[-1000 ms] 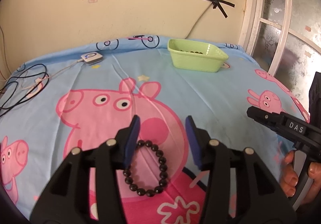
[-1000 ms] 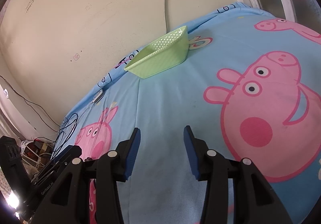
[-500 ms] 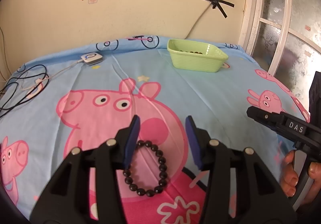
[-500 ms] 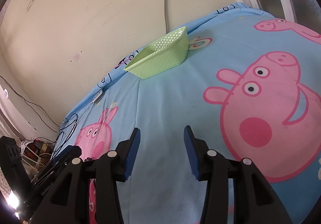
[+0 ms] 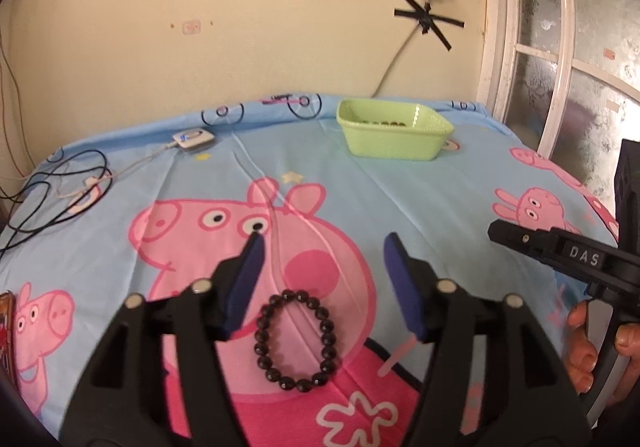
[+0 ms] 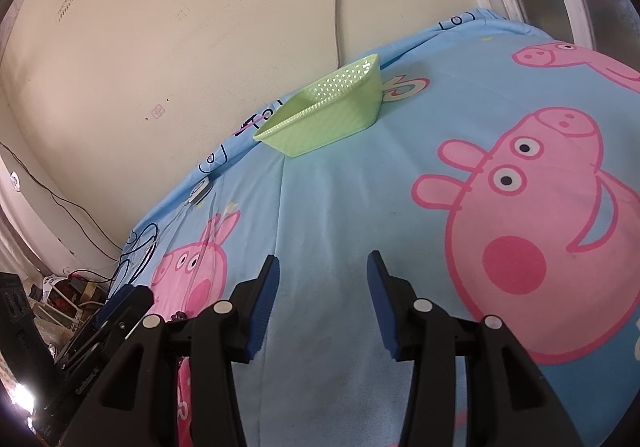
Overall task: Organize jewelry
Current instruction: 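Move the open left tool toward the black bead bracelet on the sheet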
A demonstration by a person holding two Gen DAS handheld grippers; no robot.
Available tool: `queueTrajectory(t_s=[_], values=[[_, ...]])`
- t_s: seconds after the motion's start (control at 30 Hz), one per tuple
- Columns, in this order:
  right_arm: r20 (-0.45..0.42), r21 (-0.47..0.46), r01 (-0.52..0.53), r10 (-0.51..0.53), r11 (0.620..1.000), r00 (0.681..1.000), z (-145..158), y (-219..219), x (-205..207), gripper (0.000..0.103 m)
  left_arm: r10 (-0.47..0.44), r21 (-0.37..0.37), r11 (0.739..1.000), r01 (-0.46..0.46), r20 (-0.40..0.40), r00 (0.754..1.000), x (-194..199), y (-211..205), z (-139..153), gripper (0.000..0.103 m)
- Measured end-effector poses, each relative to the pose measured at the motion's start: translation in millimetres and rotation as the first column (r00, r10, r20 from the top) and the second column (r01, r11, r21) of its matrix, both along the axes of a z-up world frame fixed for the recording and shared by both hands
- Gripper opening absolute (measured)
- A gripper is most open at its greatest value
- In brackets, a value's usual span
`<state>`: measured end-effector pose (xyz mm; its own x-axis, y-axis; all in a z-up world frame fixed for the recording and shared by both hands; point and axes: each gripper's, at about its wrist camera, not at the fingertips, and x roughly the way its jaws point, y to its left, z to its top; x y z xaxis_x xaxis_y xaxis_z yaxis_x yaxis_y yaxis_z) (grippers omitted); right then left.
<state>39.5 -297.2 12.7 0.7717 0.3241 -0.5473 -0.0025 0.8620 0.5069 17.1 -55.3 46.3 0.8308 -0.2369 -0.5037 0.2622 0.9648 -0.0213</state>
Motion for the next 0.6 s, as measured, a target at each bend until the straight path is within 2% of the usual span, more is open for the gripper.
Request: queueTrajectory(t_s=[0.13, 0.3, 0.53, 0.6], values=[[-0.002, -0.002, 0.002, -0.002, 1.0, 1.0, -0.1, 0.6, -0.4, 0.021, 0.011, 0.011, 1.0, -0.011, 0.047, 0.999, -7.4, -1.2, 4.1, 0.067], [0.001, -0.013, 0.0, 0.0, 1.0, 1.0, 0.7, 1.6, -0.7, 0.021, 0.022, 0.017, 1.0, -0.024, 0.064, 0.998, -10.3, -1.8, 6.2, 0.067], [0.015, -0.048, -0.028, 0.029, 0.998, 0.999, 2.6, 8.6, -2.7, 0.022, 0.034, 0.007, 0.999, -0.035, 0.127, 0.991, -22.2, 0.8, 10.8, 0.085], [0.021, -0.054, -0.042, 0.043, 0.998, 0.999, 3.6, 11.5, -4.8, 0.028, 0.032, 0.009, 0.999, -0.034, 0.137, 0.99, -24.4, -0.1, 11.4, 0.087]])
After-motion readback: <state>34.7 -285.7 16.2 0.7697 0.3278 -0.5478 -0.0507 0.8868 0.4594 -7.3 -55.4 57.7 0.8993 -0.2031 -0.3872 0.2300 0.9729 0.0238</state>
